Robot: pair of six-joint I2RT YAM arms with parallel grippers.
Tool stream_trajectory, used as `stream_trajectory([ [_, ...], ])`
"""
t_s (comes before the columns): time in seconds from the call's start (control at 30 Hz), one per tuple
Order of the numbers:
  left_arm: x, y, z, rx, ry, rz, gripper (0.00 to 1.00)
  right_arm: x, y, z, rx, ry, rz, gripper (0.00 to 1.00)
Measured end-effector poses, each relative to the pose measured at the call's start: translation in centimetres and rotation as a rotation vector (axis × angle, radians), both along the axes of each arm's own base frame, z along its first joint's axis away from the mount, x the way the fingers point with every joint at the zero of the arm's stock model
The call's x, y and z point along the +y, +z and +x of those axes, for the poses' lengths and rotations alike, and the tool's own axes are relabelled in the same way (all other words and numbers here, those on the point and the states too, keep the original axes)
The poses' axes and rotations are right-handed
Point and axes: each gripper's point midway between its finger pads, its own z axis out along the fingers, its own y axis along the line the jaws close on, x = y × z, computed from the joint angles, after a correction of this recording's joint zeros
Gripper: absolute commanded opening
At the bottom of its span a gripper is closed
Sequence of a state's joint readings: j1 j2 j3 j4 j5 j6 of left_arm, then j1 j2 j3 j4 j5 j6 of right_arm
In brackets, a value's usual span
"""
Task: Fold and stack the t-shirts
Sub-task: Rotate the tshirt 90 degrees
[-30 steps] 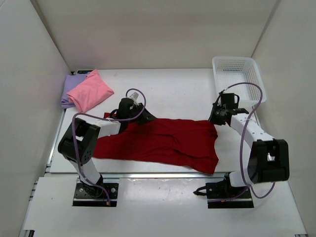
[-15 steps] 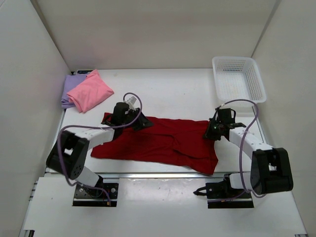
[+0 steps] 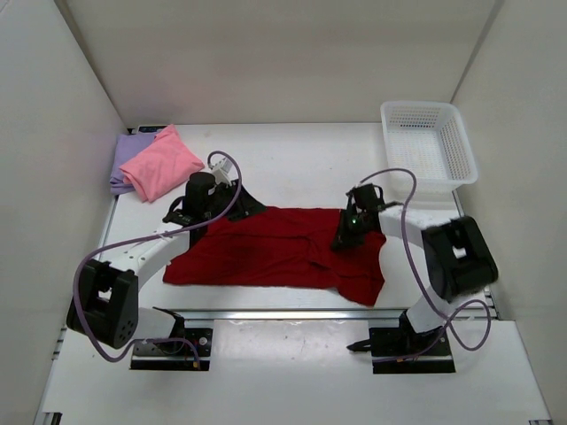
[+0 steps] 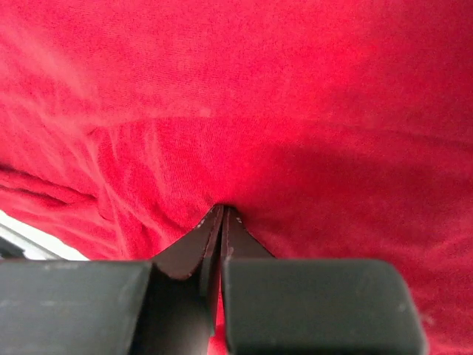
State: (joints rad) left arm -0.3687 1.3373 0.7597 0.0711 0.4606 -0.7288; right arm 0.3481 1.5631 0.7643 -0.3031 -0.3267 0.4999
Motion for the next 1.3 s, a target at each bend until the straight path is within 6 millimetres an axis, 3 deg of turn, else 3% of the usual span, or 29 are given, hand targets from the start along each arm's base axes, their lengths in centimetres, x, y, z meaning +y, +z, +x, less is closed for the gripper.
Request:
stream_trajectory([
  [0.1, 0.0, 0.0, -0.1, 0.004, -0.007, -0.004, 0.33, 1.0, 0.1, 5.2, 0.043, -0.019, 0.045, 0.00],
  [0.17, 0.0, 0.1, -0.2, 0.012, -0.016, -0.007, 0.32, 2.2, 0.0, 11.8, 0.035, -0.013, 0.050, 0.00],
  [0.27, 0.1, 0.6, 0.4, 0.013, -0.015, 0.000, 0.32, 6.2, -0.4, 22.9, -0.018, 0.037, 0.176, 0.00],
  [0.3, 0.3, 0.9, 0.6, 0.009, -0.011, 0.006, 0.33, 7.2, 1.0, 26.3, -0.076, 0.046, 0.228, 0.00],
  [0.37, 0.5, 1.3, 0.9, 0.001, -0.006, 0.016, 0.33, 7.9, 2.4, 31.2, -0.210, 0.048, 0.244, 0.03],
  [0.4, 0.8, 1.4, 1.1, -0.001, 0.001, 0.022, 0.33, 7.7, 2.9, 32.0, -0.249, 0.052, 0.218, 0.06],
  [0.47, 1.3, 1.3, 1.1, 0.004, 0.012, 0.034, 0.33, 6.6, 5.0, 31.6, -0.286, 0.059, 0.125, 0.11],
  [0.57, 2.3, 0.9, 1.6, 0.017, 0.045, 0.045, 0.33, 5.9, 11.7, 29.2, -0.387, 0.089, 0.060, 0.26],
  [0.63, 3.0, 0.7, 2.0, 0.021, 0.071, 0.054, 0.31, 6.0, 17.1, 25.9, -0.491, 0.109, 0.062, 0.38],
  [0.7, 3.7, 0.3, 2.2, 0.036, 0.099, 0.069, 0.28, 6.4, 22.0, 21.7, -0.616, 0.120, 0.080, 0.39],
  [0.77, 4.4, -0.1, 2.3, 0.055, 0.123, 0.089, 0.25, 7.6, 25.5, 18.1, -0.726, 0.138, 0.099, 0.33],
  [0.83, 5.2, -0.6, 2.4, 0.068, 0.142, 0.107, 0.17, 9.9, 26.9, 16.3, -0.781, 0.172, 0.149, 0.01],
  [0.87, 5.5, -0.8, 2.3, 0.074, 0.147, 0.117, 0.07, 11.4, 27.1, 15.6, -0.789, 0.196, 0.197, 0.00],
  [0.93, 6.3, -1.1, 2.2, 0.076, 0.163, 0.149, 0.00, 12.8, 25.5, 14.8, -0.758, 0.202, 0.263, 0.00],
  [1.0, 6.9, -1.0, 2.1, 0.065, 0.179, 0.180, 0.01, 13.4, 18.8, 13.9, -0.620, 0.190, 0.262, 0.06],
  [1.03, 7.1, -0.9, 2.0, 0.058, 0.183, 0.190, 0.01, 13.3, 14.5, 12.7, -0.524, 0.183, 0.238, 0.16],
  [1.1, 7.5, -0.7, 1.9, 0.043, 0.194, 0.212, 0.01, 13.3, 7.4, 9.0, -0.348, 0.186, 0.183, 0.22],
  [1.17, 7.8, -0.7, 1.9, 0.038, 0.201, 0.226, 0.04, 14.0, 2.3, 4.4, -0.202, 0.228, 0.147, 0.31],
  [1.2, 7.8, -0.7, 1.8, 0.038, 0.201, 0.231, 0.06, 14.8, 1.1, 2.6, -0.144, 0.245, 0.163, 0.33],
  [1.3, 7.8, -1.0, 1.7, 0.040, 0.202, 0.237, 0.08, 17.7, 2.5, 2.4, -0.183, 0.291, 0.206, 0.39],
])
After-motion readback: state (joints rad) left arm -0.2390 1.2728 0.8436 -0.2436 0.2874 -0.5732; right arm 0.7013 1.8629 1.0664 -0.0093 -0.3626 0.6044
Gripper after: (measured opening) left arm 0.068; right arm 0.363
